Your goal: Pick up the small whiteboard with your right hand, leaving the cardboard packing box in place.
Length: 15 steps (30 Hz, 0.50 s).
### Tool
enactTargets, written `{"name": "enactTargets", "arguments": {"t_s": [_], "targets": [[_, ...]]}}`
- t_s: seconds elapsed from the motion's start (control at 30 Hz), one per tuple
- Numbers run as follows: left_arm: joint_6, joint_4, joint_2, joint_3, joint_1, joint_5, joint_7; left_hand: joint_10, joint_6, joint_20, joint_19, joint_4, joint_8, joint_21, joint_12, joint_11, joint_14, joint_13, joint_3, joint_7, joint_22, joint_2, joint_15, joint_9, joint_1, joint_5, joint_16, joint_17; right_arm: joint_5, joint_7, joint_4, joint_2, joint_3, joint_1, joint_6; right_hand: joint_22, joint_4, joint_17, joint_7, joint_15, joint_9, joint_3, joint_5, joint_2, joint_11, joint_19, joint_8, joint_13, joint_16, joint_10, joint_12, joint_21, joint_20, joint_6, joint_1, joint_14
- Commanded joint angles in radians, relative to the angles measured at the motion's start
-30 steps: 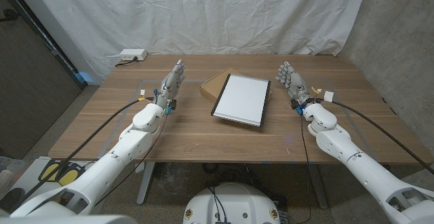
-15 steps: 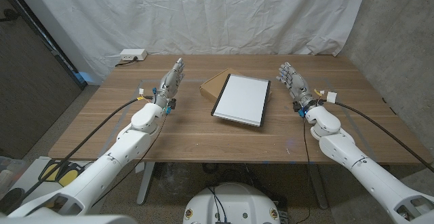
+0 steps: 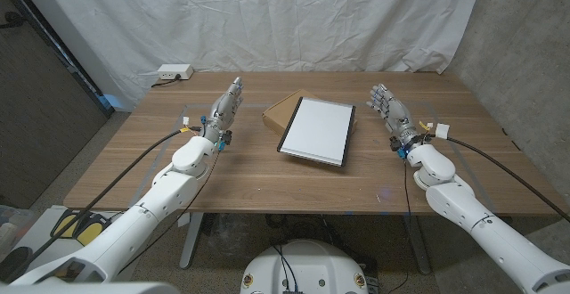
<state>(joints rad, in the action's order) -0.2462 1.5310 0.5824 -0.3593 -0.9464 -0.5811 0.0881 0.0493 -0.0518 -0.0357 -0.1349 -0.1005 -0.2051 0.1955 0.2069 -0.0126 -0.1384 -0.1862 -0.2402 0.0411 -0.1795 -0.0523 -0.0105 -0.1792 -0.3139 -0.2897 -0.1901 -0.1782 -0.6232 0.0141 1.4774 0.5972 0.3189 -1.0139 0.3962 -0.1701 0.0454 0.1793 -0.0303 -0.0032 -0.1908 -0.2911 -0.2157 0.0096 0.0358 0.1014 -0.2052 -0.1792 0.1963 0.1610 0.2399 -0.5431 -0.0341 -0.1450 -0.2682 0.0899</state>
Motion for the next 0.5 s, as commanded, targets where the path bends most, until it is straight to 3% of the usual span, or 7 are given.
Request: {"name": "enactTargets", "arguments": {"t_s": [0.03,0.5], "targets": [[0.009,0.018,0.007,0.004,0.0,-0.002,-0.002,0.006,-0.002,-0.017,-0.005,0.008,0.004,0.001,-0.002,0.0,-0.005,-0.001,-0.003,-0.005,-0.001,0.0,0.0,-0.005,-0.012,-0.003,0.004,-0.002,0.023,-0.026,0.046,0.023,-0.023,-0.056,0.033,-0.003,0.013,0.001,0.002,-0.003,-0.001,-0.003,-0.002,0.003,0.003,0.009,-0.005,-0.005,0.006,0.01,0.007,0.004,-0.05,-0.007,-0.02,0.012],[0.016,0.004,0.002,-0.003,0.017,-0.001,-0.011,0.004,0.0,-0.013,-0.007,0.009,0.004,0.001,-0.001,-0.002,-0.004,-0.001,-0.002,-0.005,-0.002,0.003,0.0,-0.005,-0.015,-0.001,0.004,-0.002,0.043,-0.055,0.105,0.027,-0.04,-0.12,0.071,-0.003,0.026,0.0,0.006,-0.006,-0.001,-0.006,0.002,0.002,0.0,0.017,-0.006,-0.005,0.005,0.018,0.007,0.009,-0.049,-0.014,-0.038,0.019]]}}
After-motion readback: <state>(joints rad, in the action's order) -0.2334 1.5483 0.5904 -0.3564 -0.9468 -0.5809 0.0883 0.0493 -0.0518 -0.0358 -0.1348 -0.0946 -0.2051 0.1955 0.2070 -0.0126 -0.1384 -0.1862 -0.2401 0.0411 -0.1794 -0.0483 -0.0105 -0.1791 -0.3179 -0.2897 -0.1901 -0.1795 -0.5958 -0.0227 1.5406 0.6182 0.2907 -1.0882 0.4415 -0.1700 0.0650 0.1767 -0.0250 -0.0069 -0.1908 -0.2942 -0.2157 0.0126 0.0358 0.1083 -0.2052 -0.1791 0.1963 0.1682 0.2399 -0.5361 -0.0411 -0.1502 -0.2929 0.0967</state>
